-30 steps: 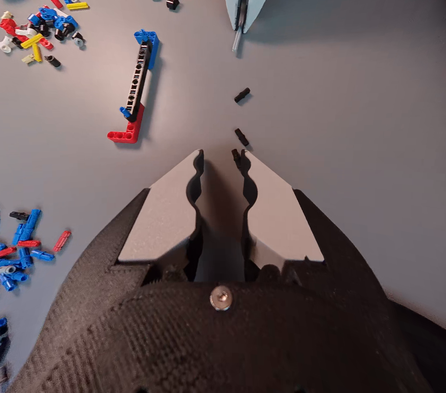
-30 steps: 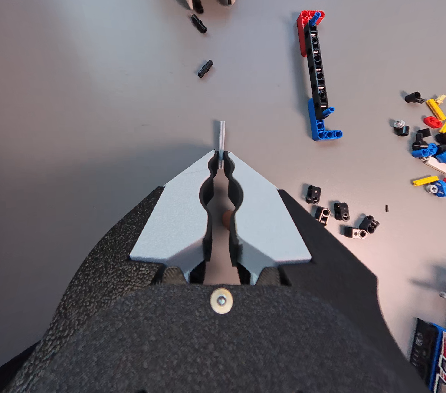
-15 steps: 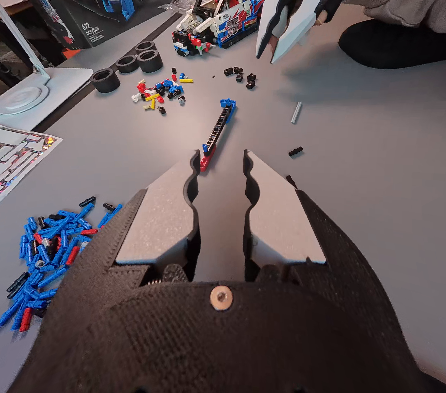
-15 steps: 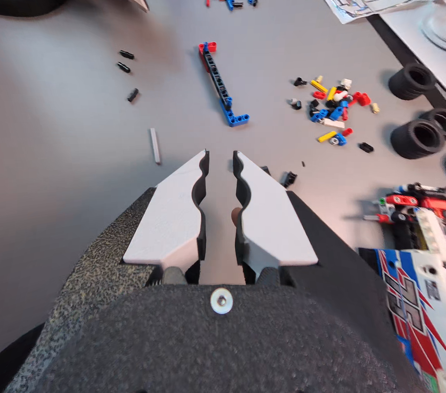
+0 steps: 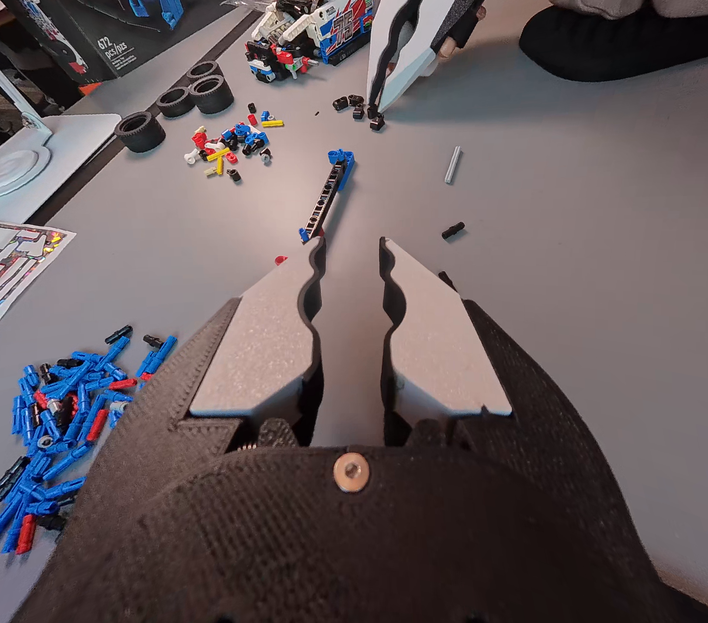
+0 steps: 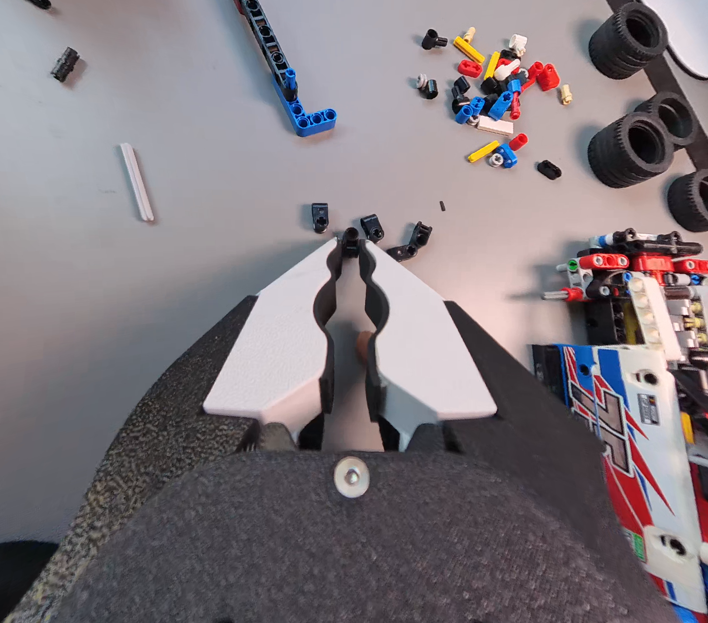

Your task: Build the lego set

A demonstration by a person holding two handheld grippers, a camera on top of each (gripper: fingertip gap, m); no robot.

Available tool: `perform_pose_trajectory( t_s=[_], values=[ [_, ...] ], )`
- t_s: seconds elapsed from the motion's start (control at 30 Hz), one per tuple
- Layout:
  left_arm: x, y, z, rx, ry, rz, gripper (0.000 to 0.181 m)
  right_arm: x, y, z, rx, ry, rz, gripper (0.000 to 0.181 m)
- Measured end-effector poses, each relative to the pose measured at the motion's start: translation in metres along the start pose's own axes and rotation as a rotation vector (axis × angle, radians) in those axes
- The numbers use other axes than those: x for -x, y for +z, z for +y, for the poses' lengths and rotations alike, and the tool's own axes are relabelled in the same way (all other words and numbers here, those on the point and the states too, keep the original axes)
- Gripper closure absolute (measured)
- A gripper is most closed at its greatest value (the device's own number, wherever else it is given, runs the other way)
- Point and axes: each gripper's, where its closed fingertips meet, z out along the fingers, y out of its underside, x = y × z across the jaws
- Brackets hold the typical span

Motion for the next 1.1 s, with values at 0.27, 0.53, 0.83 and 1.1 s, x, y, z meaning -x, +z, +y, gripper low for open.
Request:
perform_pose_trajectory(
  t_s=[0.27, 0.53, 0.83, 1.1],
  values=[
    [-0.030, 0.010, -0.057, -0.228, -0.262, 0.177, 0.155, 0.030, -0.056, -0.089, -0.464, 0.161, -0.200, 0.176],
    [-0.051, 0.039, -0.094, -0.326, -0.681, 0.504, 0.153, 0.099, -0.044, -0.123, -0.532, -0.024, -0.327, 0.176],
    [-0.058, 0.044, -0.080, -0.272, -0.810, 0.553, 0.163, 0.108, -0.031, -0.113, -0.491, -0.377, -0.119, 0.175],
    [-0.056, 0.047, -0.071, -0.231, -0.854, 0.547, 0.166, 0.105, -0.027, -0.106, -0.459, -0.563, 0.005, 0.175]
  ],
)
